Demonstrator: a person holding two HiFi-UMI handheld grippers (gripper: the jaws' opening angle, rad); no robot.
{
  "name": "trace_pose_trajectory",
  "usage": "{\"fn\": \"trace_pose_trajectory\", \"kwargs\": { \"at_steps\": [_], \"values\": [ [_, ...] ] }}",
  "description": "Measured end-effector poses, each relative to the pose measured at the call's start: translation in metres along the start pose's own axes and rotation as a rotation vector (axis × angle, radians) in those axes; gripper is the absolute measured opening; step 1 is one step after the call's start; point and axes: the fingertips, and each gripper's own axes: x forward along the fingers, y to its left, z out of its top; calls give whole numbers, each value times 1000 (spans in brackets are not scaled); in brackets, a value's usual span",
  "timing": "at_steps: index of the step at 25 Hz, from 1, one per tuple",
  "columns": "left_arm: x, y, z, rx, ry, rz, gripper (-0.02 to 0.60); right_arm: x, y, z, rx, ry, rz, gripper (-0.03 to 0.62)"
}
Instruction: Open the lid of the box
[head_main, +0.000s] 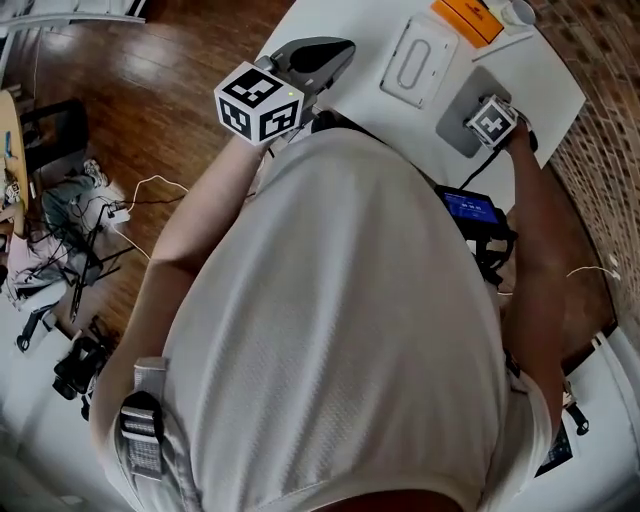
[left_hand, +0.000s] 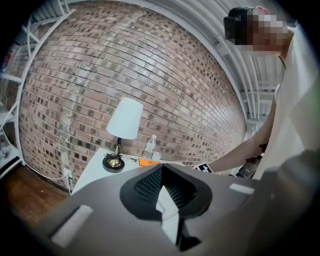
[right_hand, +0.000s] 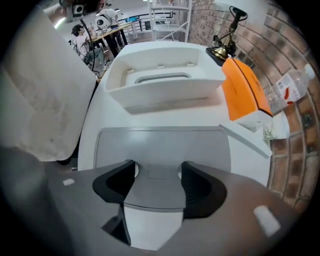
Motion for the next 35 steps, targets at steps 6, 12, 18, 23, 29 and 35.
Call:
{"fn": "trace_pose_trajectory", "kwargs": {
  "at_steps": [6,12,18,23,29,35],
  "values": [
    [-12,-6,-3,5,3,26,2,15,4,-7,-33,29,-12,295],
    [-19,-4,-7,-11,-5,40,2,16,6,-8,-13,18,-16,291],
    [-9,-2,-3,-15,-16,10,2,-53,-15,23,119,-254,-152,66],
    [-5,-23,8,13,-20,-47,2,-188,0,85,295,-779,-112,2],
    [21,-27,16,32,-18,-114,2,-278,11,121,294,-1112,-115,2],
    [35,-31,12,41,6,-146,2,-283,14,116,308,-1150,-145,0]
  ]
}}
